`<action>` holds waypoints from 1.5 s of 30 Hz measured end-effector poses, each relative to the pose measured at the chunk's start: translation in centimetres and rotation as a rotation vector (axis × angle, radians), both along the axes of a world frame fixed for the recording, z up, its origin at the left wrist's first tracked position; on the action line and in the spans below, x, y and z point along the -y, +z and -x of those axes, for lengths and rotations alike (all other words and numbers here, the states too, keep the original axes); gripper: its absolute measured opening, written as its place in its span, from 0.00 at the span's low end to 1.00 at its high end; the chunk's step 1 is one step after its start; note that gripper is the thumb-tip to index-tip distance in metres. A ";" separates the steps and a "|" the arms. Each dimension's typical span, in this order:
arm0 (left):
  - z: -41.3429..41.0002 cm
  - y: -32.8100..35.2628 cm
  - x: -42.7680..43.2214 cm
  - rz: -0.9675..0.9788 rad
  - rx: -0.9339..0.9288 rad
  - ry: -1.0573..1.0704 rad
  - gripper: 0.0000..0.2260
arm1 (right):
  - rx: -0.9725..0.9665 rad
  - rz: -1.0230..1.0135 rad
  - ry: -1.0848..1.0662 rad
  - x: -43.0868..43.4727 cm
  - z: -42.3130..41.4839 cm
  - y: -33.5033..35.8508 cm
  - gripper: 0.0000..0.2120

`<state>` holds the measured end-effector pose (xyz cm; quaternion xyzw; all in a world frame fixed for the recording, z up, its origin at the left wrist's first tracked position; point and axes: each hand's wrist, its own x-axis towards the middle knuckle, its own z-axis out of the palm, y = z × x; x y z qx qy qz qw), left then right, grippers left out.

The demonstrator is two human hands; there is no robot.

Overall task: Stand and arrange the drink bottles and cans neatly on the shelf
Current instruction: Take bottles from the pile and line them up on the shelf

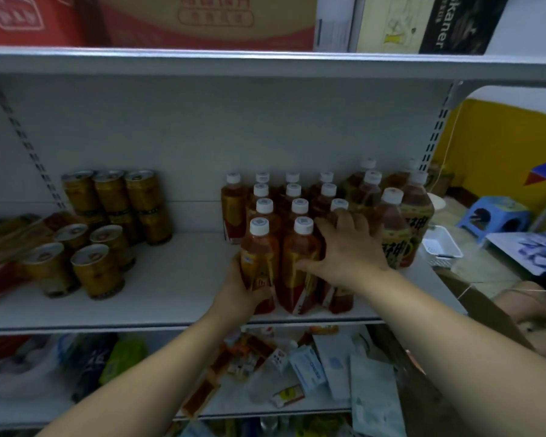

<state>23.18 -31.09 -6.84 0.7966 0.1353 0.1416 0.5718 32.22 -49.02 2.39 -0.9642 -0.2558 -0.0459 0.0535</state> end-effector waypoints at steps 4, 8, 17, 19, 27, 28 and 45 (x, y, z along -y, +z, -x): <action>-0.1 0.2 -0.4 -0.002 -0.016 -0.065 0.37 | 0.065 -0.046 0.004 0.5 0.2 -0.8 0.42; 0.1 0.0 -0.7 0.023 -0.034 -0.105 0.36 | 0.150 -0.007 0.031 1.4 0.0 -0.8 0.46; -0.1 0.3 -0.4 -0.032 -0.077 -0.116 0.42 | 0.064 -0.069 0.106 1.0 0.2 0.3 0.44; 0.0 -0.1 -0.6 -0.012 -0.090 -0.094 0.45 | 0.042 -0.117 0.162 0.8 0.3 0.8 0.40; 0.1 -0.2 0.2 -0.056 -0.069 -0.034 0.42 | 0.001 -0.235 0.170 -0.2 -0.5 1.8 0.17; 0.1 -0.3 0.2 -0.056 -0.067 -0.027 0.41 | 0.019 -0.237 0.164 -0.3 -0.5 1.8 0.17; -0.7 -0.8 0.7 -0.082 -0.108 -0.013 0.40 | -0.001 -0.045 0.100 0.7 -1.3 1.9 0.43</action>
